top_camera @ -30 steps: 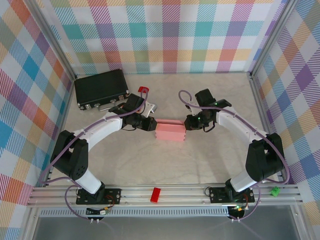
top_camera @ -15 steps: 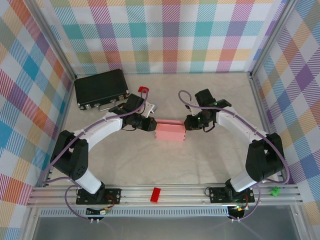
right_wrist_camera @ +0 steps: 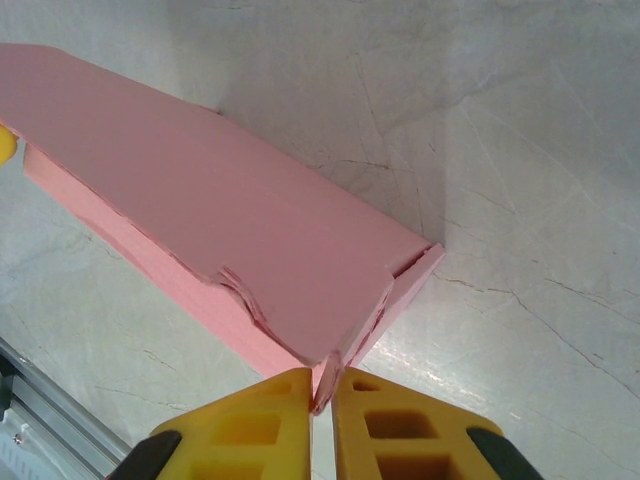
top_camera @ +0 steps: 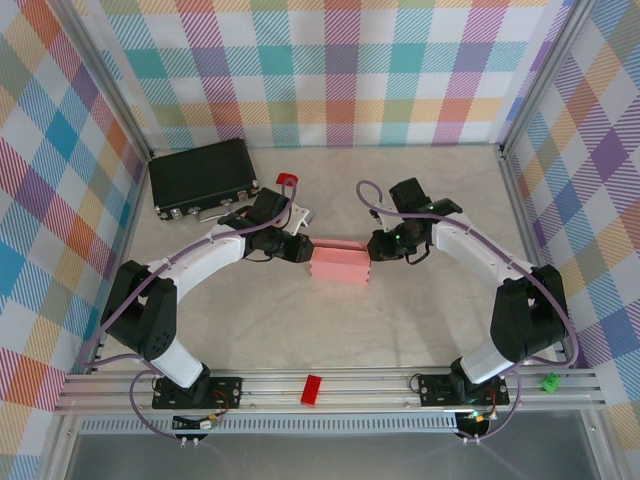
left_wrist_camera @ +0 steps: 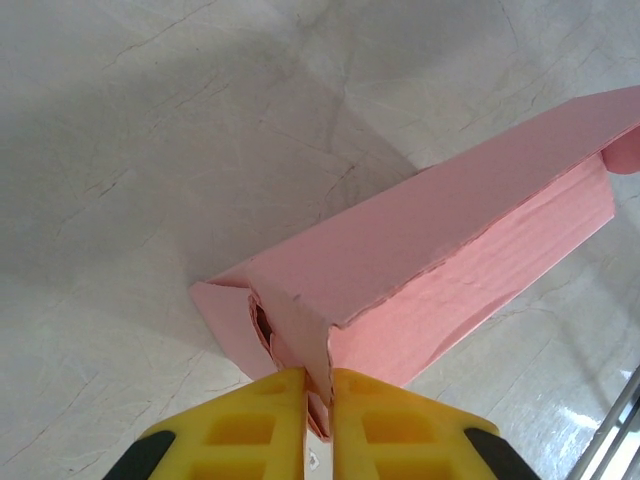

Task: Fold the paper box

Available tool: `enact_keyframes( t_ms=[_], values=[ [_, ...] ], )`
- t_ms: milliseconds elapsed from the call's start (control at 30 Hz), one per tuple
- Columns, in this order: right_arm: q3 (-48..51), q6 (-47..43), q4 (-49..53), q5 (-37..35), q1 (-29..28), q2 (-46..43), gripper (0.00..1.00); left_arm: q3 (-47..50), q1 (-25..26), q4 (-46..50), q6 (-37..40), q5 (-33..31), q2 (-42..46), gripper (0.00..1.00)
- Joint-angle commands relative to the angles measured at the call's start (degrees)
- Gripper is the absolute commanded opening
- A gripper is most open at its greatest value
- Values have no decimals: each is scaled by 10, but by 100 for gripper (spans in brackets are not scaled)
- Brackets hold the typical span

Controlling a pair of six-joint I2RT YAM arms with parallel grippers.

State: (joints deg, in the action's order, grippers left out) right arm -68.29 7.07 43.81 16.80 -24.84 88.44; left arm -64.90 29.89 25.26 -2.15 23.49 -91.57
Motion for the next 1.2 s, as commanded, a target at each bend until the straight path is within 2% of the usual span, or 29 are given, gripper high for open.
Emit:
enact_keyframes(
  t_ms=[0,767,1167],
  values=[
    [-1,7,-1,27,-6,7,14,8,8,-3,-6,4,-3,13],
    [17,-2,6,6,-7,21,13,8,8,-2,-6,-5,6,13],
    [11,-4,14,-21,-8,8,14,5,8,-3,-6,-17,29,27]
  ],
)
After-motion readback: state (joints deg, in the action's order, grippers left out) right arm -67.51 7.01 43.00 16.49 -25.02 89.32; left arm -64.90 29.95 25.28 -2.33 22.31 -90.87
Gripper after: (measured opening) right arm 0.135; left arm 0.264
